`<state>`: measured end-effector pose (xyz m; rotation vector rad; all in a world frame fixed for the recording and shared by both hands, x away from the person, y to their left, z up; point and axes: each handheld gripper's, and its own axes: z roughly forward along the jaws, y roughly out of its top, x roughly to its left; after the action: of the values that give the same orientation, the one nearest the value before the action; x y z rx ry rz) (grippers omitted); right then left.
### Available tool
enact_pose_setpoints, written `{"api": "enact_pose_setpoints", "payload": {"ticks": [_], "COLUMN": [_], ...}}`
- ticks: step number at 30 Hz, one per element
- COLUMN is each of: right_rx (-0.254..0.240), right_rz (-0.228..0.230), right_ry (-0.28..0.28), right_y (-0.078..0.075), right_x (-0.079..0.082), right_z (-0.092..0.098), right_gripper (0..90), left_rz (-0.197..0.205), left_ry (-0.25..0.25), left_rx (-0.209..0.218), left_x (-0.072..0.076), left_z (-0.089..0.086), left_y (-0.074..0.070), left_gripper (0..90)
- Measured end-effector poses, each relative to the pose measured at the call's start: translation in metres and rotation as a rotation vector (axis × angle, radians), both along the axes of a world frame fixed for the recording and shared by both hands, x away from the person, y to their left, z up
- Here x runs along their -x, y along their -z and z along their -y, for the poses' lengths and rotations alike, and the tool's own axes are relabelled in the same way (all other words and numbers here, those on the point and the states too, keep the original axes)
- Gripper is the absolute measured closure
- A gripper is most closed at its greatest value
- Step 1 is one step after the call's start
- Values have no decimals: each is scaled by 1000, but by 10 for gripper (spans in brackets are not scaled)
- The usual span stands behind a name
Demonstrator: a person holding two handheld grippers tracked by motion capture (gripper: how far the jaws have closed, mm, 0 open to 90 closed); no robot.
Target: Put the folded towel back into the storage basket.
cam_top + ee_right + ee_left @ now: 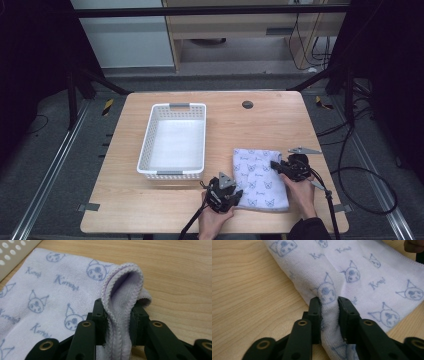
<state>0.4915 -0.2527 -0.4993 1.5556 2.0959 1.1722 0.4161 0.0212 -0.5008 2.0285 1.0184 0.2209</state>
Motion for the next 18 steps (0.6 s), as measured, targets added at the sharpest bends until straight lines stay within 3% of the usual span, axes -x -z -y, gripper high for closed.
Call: {"api": "enact_pose_setpoints", "payload": {"ticks": [7, 11, 12, 15, 18], "right_rx": [-5, -15, -19, -33, -47], "right_rz": [59, 95, 106, 118, 162], "right_ry": [-26, -50, -58, -57, -53], "right_y": [-19, -34, -38, -44, -56], "right_x": [7, 14, 16, 19, 25], "right_z": [-2, -8, -8, -8, -5], "right_gripper": [714, 712, 712, 712, 711], "left_rz": [20, 48, 71, 82, 105], "left_ry": [10, 16, 28, 31, 42], "left_rx": [43, 44, 46, 50, 44], "left_x": [5, 8, 8, 11, 13], "left_z": [-8, -14, -16, -17, -19], "left_y": [-8, -19, -24, -32, -42], "left_gripper": [782, 783, 783, 783, 783]}}
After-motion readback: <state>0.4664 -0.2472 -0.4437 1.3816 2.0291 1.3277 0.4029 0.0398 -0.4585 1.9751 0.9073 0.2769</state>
